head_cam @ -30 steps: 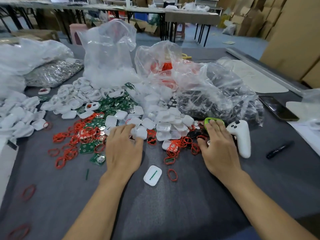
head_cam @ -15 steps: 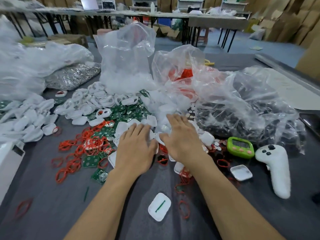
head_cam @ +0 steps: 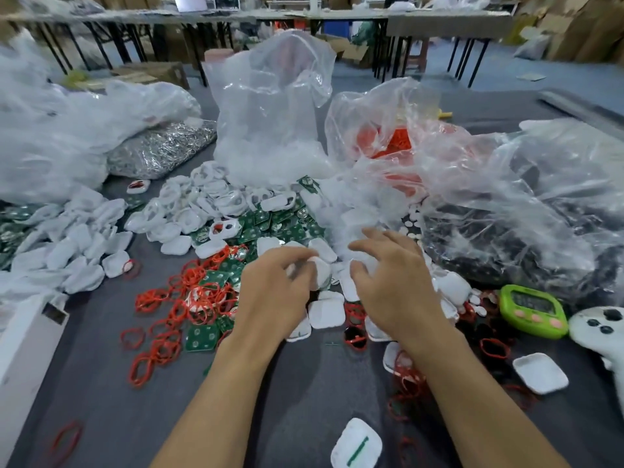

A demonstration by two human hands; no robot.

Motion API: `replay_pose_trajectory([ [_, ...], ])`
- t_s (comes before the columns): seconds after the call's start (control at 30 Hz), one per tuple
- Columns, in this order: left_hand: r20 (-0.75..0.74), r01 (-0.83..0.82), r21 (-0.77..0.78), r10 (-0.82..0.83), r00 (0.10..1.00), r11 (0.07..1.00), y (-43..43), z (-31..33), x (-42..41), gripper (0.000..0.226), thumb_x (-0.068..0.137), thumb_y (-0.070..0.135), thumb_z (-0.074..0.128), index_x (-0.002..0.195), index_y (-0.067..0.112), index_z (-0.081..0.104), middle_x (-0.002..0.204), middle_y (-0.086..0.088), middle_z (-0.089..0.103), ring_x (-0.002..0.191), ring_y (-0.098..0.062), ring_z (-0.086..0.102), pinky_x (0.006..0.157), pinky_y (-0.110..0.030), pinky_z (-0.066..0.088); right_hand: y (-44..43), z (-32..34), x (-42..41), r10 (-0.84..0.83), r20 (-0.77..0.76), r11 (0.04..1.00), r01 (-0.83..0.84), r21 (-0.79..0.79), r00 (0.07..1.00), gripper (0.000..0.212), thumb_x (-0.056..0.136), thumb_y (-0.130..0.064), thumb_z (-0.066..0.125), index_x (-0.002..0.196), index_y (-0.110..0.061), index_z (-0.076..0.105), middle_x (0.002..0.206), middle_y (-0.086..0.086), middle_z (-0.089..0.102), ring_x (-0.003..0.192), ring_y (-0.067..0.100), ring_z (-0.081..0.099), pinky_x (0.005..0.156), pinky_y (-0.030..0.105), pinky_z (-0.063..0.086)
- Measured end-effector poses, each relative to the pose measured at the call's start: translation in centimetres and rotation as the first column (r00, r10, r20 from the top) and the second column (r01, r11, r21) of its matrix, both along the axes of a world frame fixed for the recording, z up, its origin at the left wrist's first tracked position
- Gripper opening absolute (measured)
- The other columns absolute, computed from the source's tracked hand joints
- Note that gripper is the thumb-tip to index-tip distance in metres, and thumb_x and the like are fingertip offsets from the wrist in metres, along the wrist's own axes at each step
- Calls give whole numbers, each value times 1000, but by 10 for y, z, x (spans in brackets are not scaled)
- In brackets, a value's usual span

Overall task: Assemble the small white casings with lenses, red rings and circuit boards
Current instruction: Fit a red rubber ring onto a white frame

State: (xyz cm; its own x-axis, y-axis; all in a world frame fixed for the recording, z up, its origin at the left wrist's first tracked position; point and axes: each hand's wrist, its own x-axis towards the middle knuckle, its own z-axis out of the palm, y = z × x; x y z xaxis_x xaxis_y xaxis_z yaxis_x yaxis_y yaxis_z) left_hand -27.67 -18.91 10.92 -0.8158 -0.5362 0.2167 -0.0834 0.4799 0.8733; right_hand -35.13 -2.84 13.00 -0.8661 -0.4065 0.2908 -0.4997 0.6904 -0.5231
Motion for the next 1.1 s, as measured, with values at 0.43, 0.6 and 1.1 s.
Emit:
replay_pose_trajectory([
  [0.43, -248, -472, 101, 482, 841, 876, -41, 22, 16, 40, 92, 9, 54, 123, 34, 57, 106, 21, 69, 79, 8, 59, 67, -12, 44, -38, -4, 22, 165, 78, 986, -166, 5, 983, 28, 83, -2, 60, 92, -22, 77, 119, 1, 70, 117, 19, 59, 90, 12, 31],
  [0.6, -184, -393, -327, 350, 918, 859, -34, 18, 7, 31, 74, 11, 61, 102, 23, 53, 105, 7, 51, 97, -12, 43, 81, -19, 29, -45, 0, 28, 83, 3, 997, -83, 0, 997, 49, 84, 7, 56, 120, -22, 74, 131, 2, 66, 130, 22, 47, 108, 23, 32],
  [1.1, 210, 94, -242, -42, 977, 966, -33, 16, 12, 44, 75, 35, 59, 115, 40, 77, 92, 19, 78, 68, 3, 60, 98, -43, 54, -42, -15, 15, -59, -88, 995, 65, 70, 994, 17, 92, -28, 62, 102, -23, 76, 104, 1, 73, 109, 25, 58, 105, 37, 35],
])
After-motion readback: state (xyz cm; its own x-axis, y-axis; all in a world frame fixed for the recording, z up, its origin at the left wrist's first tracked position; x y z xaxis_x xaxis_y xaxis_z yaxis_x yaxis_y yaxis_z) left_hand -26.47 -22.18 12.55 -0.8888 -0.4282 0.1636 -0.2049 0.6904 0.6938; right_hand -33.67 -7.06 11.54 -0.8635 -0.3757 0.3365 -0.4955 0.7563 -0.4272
